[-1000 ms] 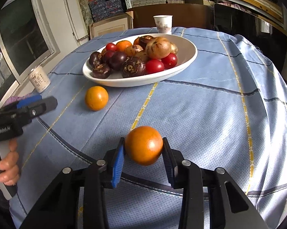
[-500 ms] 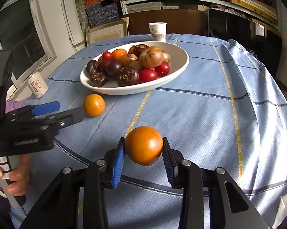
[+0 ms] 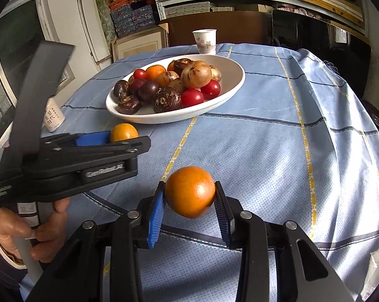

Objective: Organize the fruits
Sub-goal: 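Grasp a yellow-orange round fruit with the left tool while the right holds its fruit, then carry both orange fruits over the white plate and release them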

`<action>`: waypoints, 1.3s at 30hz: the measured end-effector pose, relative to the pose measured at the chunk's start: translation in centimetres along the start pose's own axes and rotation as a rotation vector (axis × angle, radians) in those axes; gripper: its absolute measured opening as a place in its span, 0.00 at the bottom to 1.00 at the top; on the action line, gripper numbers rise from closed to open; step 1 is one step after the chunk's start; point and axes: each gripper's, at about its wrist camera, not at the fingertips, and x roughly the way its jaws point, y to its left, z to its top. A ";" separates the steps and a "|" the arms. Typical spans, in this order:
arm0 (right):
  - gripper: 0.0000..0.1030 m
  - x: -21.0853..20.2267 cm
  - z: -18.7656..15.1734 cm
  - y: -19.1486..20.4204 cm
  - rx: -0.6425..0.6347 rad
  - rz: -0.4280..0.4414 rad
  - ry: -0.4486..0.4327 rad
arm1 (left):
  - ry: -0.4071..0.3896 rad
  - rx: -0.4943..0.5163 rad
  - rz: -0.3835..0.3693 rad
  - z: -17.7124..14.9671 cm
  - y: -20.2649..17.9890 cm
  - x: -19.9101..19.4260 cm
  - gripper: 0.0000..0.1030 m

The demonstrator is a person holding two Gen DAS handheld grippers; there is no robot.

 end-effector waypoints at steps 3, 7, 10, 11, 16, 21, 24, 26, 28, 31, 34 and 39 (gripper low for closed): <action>0.37 0.0 0.0 0.0 0.000 0.001 0.001 | 0.012 -0.008 -0.001 0.0 0.0 0.5 0.49; 0.37 0.1 0.0 0.1 -0.004 -0.005 0.007 | 0.003 -0.031 -0.003 0.0 0.4 0.5 0.39; 0.37 0.0 0.0 0.1 -0.006 -0.004 0.004 | -0.003 -0.042 -0.002 0.1 0.8 0.5 0.36; 0.37 0.0 0.0 0.1 -0.006 -0.003 0.002 | -0.005 -0.042 -0.002 0.1 0.8 0.5 0.36; 0.37 0.0 -0.1 0.1 -0.004 -0.003 0.003 | -0.010 -0.034 -0.006 -0.2 0.8 0.2 0.35; 0.37 0.2 -0.2 0.1 -0.005 0.002 0.009 | -0.031 -0.026 0.002 -0.8 0.8 -1.1 0.35; 0.37 -0.1 -0.3 0.3 -0.015 0.014 -0.008 | -0.071 -0.016 0.021 -1.4 0.9 -2.8 0.35; 0.37 -0.5 -0.3 0.7 -0.033 0.025 -0.028 | -0.095 -0.013 0.025 -1.9 1.2 -3.9 0.35; 0.37 -0.8 -0.4 1.1 -0.047 0.040 -0.046 | -0.111 -0.013 0.023 -2.3 1.6 -5.1 0.35; 0.37 -1.5 -0.1 1.7 -0.066 0.042 -0.077 | -0.131 0.002 0.016 -2.4 2.4 -6.7 0.35; 0.37 -2.7 1.3 2.2 -0.062 0.061 -0.112 | -0.154 0.024 0.021 -1.7 3.1 -8.0 0.35; 0.37 -4.8 5.5 2.8 -0.085 0.029 -0.195 | -0.209 0.045 0.024 0.8 4.3 -9.7 0.35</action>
